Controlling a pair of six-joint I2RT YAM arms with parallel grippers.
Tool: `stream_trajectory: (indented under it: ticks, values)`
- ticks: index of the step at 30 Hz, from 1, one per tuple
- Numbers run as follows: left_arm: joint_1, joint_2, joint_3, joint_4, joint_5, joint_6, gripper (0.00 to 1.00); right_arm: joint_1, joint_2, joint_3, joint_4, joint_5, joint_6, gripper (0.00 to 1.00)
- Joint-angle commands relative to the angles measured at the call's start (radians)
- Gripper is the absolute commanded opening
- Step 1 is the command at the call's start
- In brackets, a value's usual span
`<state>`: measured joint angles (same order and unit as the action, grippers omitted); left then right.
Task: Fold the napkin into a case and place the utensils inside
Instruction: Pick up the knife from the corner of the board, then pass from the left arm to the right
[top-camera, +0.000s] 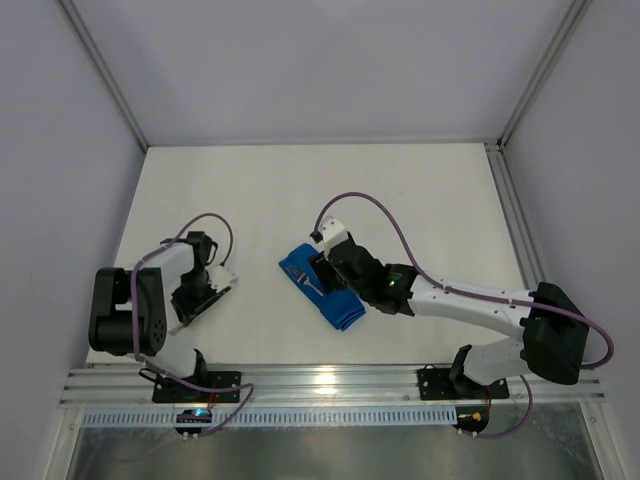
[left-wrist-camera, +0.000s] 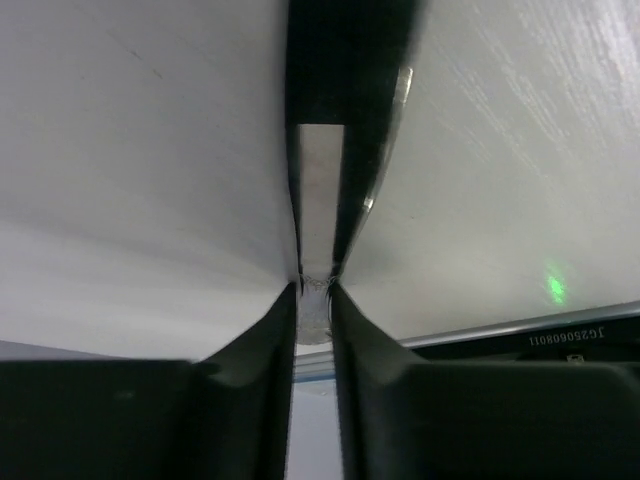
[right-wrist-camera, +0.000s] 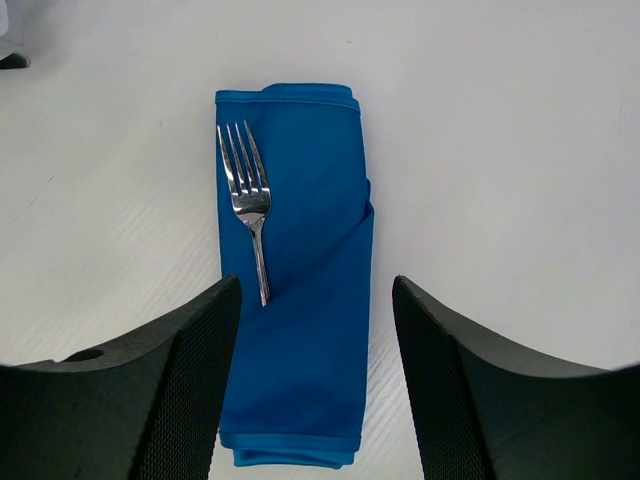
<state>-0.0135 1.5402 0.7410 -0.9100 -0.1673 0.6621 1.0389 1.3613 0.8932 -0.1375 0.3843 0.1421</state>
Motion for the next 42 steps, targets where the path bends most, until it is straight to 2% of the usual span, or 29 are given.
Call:
stream_trajectory:
  ticks: [1,2,3,8,10,16,21,22,25,30,32,34,35,36,38,42]
  values:
    - [0.010,0.070,-0.014,0.252,0.046,0.010,0.13,0.003,-0.031,0.001,0.055,0.028,0.019,0.65]
    - [0.009,0.078,0.003,0.243,0.076,0.007,0.03,0.004,-0.031,0.003,0.053,0.030,0.019,0.65]
    - [0.010,0.086,0.012,0.225,0.104,0.002,0.00,0.004,-0.031,0.003,0.052,0.033,0.020,0.65]
    - [0.010,0.092,0.151,0.145,0.316,-0.070,0.00,0.003,-0.042,-0.008,0.052,0.028,0.027,0.65]
    - [0.047,0.083,0.199,0.125,0.399,-0.097,0.00,0.003,-0.054,-0.016,0.052,0.021,0.028,0.65]
    - [0.061,0.066,0.337,0.111,0.534,-0.180,0.00,-0.005,-0.090,-0.057,0.090,-0.001,0.031,0.65]
    - [0.061,0.107,0.396,0.109,0.566,-0.209,0.00,-0.014,-0.084,-0.066,0.104,-0.027,0.039,0.65]
    - [0.061,0.107,0.403,0.111,0.619,-0.220,0.00,-0.014,-0.083,-0.065,0.107,-0.031,0.039,0.64]
    - [0.061,0.078,0.423,0.109,0.727,-0.261,0.00,-0.023,-0.087,-0.068,0.147,-0.102,0.037,0.64]
    - [0.061,-0.018,0.495,0.082,1.009,-0.309,0.00,-0.033,-0.114,-0.071,0.357,-0.312,-0.035,0.69]
    - [0.063,-0.089,0.521,0.073,1.113,-0.320,0.00,-0.069,-0.142,-0.092,0.486,-0.364,-0.056,0.79]
    - [0.063,-0.126,0.552,0.040,1.175,-0.326,0.00,-0.130,-0.186,-0.123,0.593,-0.523,-0.003,0.87]
    - [0.063,-0.156,0.569,0.028,1.199,-0.331,0.00,-0.202,-0.197,-0.144,0.695,-0.586,0.025,0.93]
    - [0.061,-0.167,0.595,0.016,1.238,-0.337,0.00,-0.233,-0.203,-0.148,0.732,-0.638,0.048,0.94]
    - [0.063,-0.199,0.610,0.010,1.264,-0.355,0.00,-0.261,-0.191,-0.108,0.741,-0.717,0.036,0.94]
    - [0.061,-0.242,0.610,0.045,1.342,-0.435,0.00,-0.267,-0.105,0.027,0.642,-0.843,0.001,0.88]
